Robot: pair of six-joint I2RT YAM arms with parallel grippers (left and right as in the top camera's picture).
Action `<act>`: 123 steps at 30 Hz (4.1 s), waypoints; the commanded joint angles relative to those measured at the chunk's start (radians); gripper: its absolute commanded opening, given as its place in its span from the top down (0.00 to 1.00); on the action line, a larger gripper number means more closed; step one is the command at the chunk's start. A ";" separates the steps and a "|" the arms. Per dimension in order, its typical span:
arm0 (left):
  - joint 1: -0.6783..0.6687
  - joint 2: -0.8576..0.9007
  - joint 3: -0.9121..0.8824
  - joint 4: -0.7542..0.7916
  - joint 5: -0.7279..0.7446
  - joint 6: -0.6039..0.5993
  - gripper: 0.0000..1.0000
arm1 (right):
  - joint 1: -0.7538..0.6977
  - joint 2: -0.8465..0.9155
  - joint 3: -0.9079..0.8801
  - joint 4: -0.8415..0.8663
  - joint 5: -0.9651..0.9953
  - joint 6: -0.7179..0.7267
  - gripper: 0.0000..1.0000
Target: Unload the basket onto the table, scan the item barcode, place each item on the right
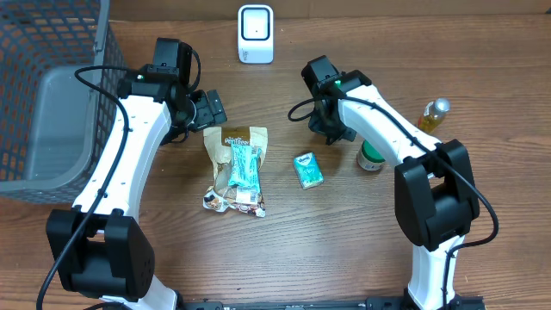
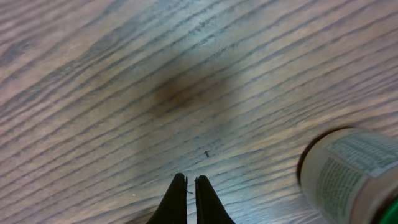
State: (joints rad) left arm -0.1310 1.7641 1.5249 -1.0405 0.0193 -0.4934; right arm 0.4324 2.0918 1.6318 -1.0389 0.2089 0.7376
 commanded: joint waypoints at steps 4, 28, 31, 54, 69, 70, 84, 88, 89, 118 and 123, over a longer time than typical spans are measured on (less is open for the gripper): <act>0.000 0.002 0.015 0.001 0.000 0.011 0.00 | 0.037 -0.006 -0.063 0.024 -0.039 0.021 0.96; 0.000 0.002 0.015 0.001 0.000 0.011 0.00 | 0.131 -0.005 -0.140 0.065 -0.080 0.021 0.95; 0.000 0.002 0.015 0.001 0.000 0.011 0.00 | 0.151 -0.005 -0.140 0.065 -0.080 0.021 0.95; 0.000 0.002 0.015 0.001 0.000 0.011 0.00 | 0.251 -0.005 -0.140 0.061 -0.119 0.018 0.95; -0.001 0.002 0.015 0.001 0.000 0.011 0.00 | 0.251 -0.005 -0.140 0.016 -0.171 0.018 0.92; -0.001 0.002 0.015 0.001 0.000 0.011 0.00 | 0.251 -0.005 -0.140 0.016 -0.171 0.018 0.92; -0.001 0.002 0.015 0.001 0.000 0.011 0.00 | 0.251 -0.005 -0.140 0.013 -0.217 0.018 0.91; -0.001 0.002 0.015 0.001 0.000 0.011 0.00 | 0.251 -0.005 -0.140 0.006 -0.266 0.018 0.91; -0.001 0.002 0.015 0.001 0.000 0.011 0.00 | 0.251 -0.005 -0.140 0.002 -0.269 0.018 0.91; -0.001 0.002 0.015 0.001 0.000 0.011 0.00 | 0.155 -0.027 -0.026 -0.322 -0.412 -0.231 0.96; -0.001 0.002 0.015 0.001 0.000 0.011 0.00 | 0.158 -0.027 -0.032 -0.417 -0.394 -0.249 0.96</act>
State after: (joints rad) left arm -0.1310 1.7641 1.5249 -1.0405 0.0193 -0.4938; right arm 0.5819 2.0918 1.5841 -1.4330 -0.1940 0.5129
